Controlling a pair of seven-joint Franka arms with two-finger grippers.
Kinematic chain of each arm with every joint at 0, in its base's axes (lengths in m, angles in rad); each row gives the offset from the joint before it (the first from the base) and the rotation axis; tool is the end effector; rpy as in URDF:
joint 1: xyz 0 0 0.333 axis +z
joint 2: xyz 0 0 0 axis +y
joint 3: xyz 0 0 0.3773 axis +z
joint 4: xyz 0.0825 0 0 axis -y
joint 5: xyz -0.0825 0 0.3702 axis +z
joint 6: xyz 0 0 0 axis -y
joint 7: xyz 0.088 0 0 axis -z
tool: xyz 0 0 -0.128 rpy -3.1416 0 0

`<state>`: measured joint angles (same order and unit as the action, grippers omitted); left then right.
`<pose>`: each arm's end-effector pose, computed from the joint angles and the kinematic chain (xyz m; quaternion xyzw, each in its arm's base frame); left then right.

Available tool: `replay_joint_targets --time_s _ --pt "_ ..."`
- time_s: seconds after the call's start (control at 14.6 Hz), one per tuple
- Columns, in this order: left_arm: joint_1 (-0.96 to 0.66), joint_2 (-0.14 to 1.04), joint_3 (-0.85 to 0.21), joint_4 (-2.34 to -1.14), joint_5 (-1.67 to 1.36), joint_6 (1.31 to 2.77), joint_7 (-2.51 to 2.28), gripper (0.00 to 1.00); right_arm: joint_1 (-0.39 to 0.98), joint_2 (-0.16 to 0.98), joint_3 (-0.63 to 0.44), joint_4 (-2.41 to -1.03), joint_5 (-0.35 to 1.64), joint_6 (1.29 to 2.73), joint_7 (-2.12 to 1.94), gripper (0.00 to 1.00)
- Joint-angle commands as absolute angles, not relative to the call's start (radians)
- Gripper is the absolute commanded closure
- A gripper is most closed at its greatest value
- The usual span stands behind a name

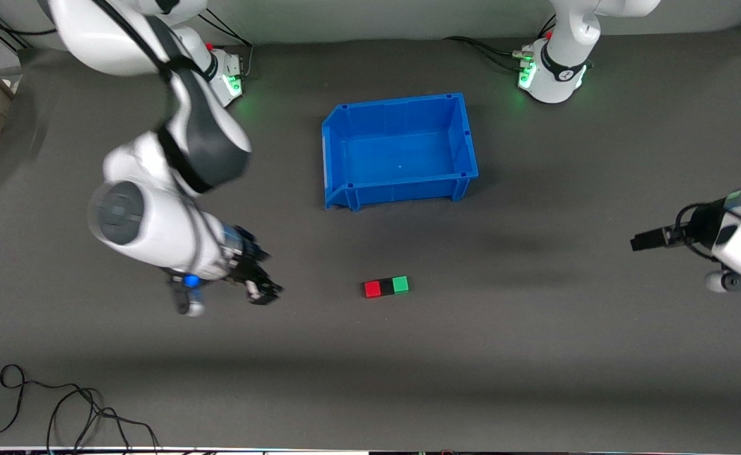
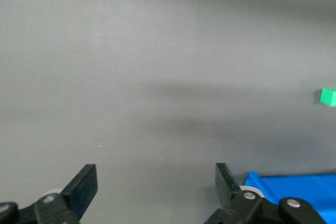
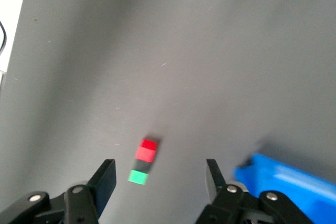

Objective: Attach green and red cubes to black cube

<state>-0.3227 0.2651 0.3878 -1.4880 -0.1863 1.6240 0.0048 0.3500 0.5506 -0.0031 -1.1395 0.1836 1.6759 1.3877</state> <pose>0.6259 -0.0127 0.5618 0.9969 0.0367 -0.0530 0.0446 0.6804 0.2696 0.5219 -0.8590 0.5039 0.0734 0.0530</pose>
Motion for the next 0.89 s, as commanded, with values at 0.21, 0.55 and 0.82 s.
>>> replay_joint_targets --time_s 0.21,0.55,0.82 --pt "-0.339 0.134 0.394 -1.552 -0.137 1.565 0.061 0.0 0.209 0.378 -0.011 -1.193 0.178 1.406 0.929 0.21" --pt "-0.353 0.084 0.387 -1.554 -0.072 1.575 0.061 0.0 0.166 0.284 -0.13 -1.23 0.161 1.328 0.492 0.19" --pt "-0.35 0.081 0.338 -1.554 -0.04 1.585 0.041 0.0 0.17 0.219 -0.179 -1.281 0.067 1.33 0.241 0.17"
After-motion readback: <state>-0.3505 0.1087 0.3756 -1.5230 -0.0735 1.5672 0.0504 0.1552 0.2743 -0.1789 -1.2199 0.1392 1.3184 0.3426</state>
